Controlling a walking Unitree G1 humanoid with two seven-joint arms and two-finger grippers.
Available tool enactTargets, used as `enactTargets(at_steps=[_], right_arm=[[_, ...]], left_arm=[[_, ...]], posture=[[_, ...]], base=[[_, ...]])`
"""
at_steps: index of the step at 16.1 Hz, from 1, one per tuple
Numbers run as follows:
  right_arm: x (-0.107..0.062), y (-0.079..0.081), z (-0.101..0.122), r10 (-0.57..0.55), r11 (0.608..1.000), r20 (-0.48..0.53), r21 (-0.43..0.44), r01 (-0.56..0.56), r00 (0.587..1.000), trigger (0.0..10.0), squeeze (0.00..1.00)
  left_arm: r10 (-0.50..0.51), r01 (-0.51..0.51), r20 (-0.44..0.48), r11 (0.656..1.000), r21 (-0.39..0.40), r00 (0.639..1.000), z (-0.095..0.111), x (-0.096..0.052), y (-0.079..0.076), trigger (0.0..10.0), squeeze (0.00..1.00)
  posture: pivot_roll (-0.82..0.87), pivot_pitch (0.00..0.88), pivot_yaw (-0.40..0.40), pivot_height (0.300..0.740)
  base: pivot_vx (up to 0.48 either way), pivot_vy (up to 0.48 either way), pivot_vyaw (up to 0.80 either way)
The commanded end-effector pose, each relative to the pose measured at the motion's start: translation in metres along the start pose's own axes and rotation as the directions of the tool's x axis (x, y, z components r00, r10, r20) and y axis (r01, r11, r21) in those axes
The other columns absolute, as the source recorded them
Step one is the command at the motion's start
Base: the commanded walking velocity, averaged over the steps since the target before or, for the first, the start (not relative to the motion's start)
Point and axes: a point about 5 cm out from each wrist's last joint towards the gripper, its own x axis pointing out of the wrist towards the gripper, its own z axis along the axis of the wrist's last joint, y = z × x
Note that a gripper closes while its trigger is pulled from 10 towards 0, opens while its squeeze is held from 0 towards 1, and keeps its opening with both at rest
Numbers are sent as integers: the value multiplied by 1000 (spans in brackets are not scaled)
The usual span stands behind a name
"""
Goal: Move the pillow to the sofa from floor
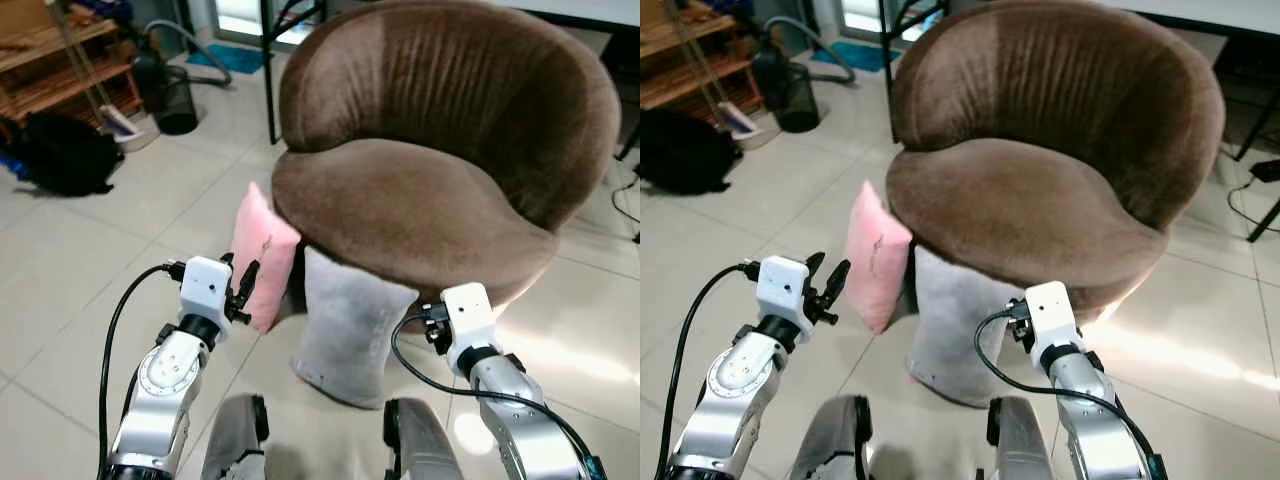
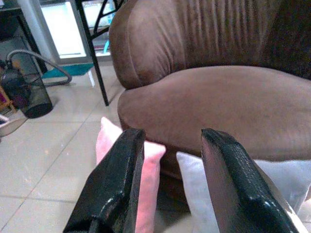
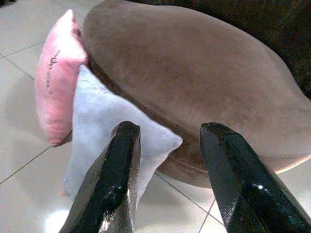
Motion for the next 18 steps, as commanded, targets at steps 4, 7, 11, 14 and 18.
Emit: enactTargets(at_steps=[4, 7, 11, 14, 18], right_arm=[[2, 0, 3, 5, 1000, 14, -1, -5, 1000, 10000, 0], [5, 0, -1, 11, 999, 0, -30, -11, 1000, 10000, 0], [6, -1, -2, 1, 1000, -3, -14, -1, 1000, 10000, 0], [6, -1, -3, 4, 1000, -2, -12, -4, 1000, 10000, 0], [7, 0, -4, 5, 1000, -1, -13, -5, 1000, 10000, 0]], left_arm=[[-4, 4, 8, 1000, 16, 1000, 2, 2, 1, 10000, 0], [-6, 6, 8, 1000, 19, 1000, 1, 2, 1, 10000, 0], [-12, 12, 7, 1000, 22, 1000, 1, 2, 1, 10000, 0], [-17, 16, 7, 1000, 26, 1000, 1, 3, 1, 10000, 0], [-20, 20, 5, 999, 25, 1000, 0, 3, 1, 10000, 0]], posture=[[-36, 29, 3, 602], [-36, 28, 1, 602], [-37, 28, 4, 602], [-37, 28, 7, 602], [-36, 30, 7, 602]], base=[[326, 0, 0], [325, 0, 0], [326, 0, 0], [328, 0, 0], [326, 0, 0]])
